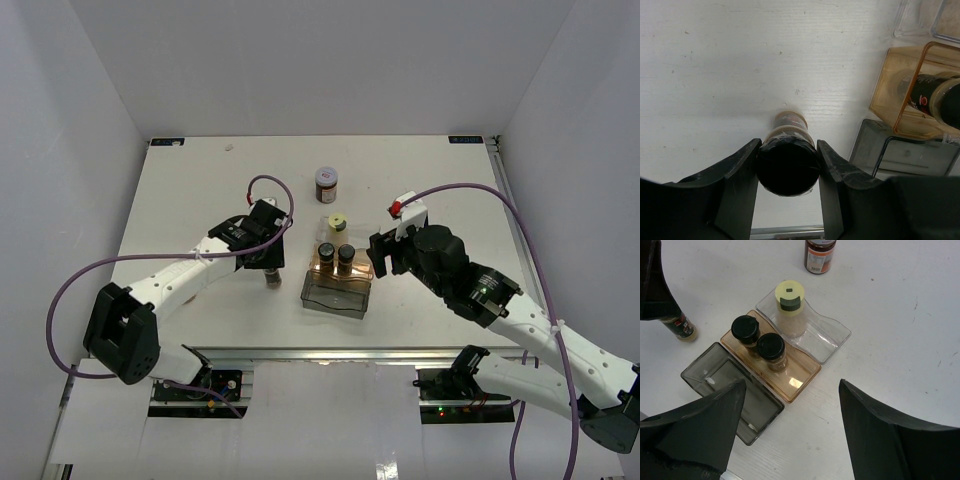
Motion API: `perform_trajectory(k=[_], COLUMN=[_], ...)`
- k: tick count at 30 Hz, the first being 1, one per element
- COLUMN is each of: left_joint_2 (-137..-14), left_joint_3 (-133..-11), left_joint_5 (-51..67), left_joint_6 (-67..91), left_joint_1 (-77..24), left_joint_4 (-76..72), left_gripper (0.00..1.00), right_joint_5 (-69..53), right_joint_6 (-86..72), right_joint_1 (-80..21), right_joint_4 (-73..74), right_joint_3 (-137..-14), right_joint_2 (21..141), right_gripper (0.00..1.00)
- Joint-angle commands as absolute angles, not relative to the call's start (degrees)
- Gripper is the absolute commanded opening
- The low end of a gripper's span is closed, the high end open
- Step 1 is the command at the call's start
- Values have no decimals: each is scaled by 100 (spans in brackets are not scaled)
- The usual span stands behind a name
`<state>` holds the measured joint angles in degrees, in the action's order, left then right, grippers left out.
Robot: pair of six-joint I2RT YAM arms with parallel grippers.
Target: Organize the condiment bottles
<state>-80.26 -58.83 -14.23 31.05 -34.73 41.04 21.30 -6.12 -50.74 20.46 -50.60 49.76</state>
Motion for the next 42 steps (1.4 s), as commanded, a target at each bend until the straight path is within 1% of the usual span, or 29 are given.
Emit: perform_trajectory(k=[1, 2, 3, 5, 7, 9, 11, 16, 17, 19, 21, 28, 34, 38, 40, 42], left_joint_2=[-7591, -7558, -7543, -7497, -7453, -7428, -7443, -7458, -7462, -7462, -7462, -7446, -7436, -7501, -7599, -7688], left_joint_3=[-5762, -5744, -5706, -5636, -5554, -5459, -5458, -5439, -5438, -5449, -5441, -5505, -5896, -6808, -7276, -7526], left_joint_5=[-1638, -1650, -1652, -1652, -1631, -1583, -1590, -1600, -1603, -1608, -1608, -1616, -1612, -1732, -1706, -1501], left_joint_6=[3248, 3259, 3274, 3323, 3352, 3375, 3375, 3380, 3384, 3384, 3392, 3400, 3366, 3118, 3009, 2829], left_joint_1=[-3575, -3577, -3577, -3592, -3609, -3621, -3621, -3621, -3621, -3621, -3621, -3621, -3621, -3567, -3386, -2942], left_joint_4=[3833, 3825, 3817, 3792, 3745, 3695, 3725, 3744, 3744, 3758, 3762, 3803, 4051, 4382, 4572, 4664], left_gripper=[1, 4, 10, 13, 19, 31, 34, 36, 38, 45, 56, 79, 85, 89, 89, 89], right_joint_5=[2172, 2178, 2180, 2187, 2196, 2215, 2223, 2215, 2212, 2199, 2189, 2200, 2045, 1789, 1617, 1451], right_joint_6=[-727, -729, -729, -729, -729, -729, -729, -747, -747, -747, -739, -703, -655, -583, -580, -580], right_joint_1=[-5054, -5054, -5054, -5054, -5054, -5054, -5054, -5054, -5054, -5054, -5054, -5054, -5054, -5054, -5054, -5054], right_joint_4=[1844, 1846, 1839, 1837, 1844, 1843, 1821, 1807, 1814, 1826, 1828, 1828, 1851, 1860, 1815, 1739], right_joint_3=[-4985, -4970, -4953, -4933, -4938, -4956, -4949, -4931, -4934, -4946, -4948, -4980, -5127, -5333, -5474, -5614], right_joint_2=[4973, 4975, 4968, 4951, 4955, 4955, 4932, 4944, 4945, 4946, 4956, 5026, 5137, 5430, 5607, 5775], right_gripper=[81, 81, 81, 81, 81, 81, 81, 81, 81, 81, 81, 81, 81, 81, 81, 81])
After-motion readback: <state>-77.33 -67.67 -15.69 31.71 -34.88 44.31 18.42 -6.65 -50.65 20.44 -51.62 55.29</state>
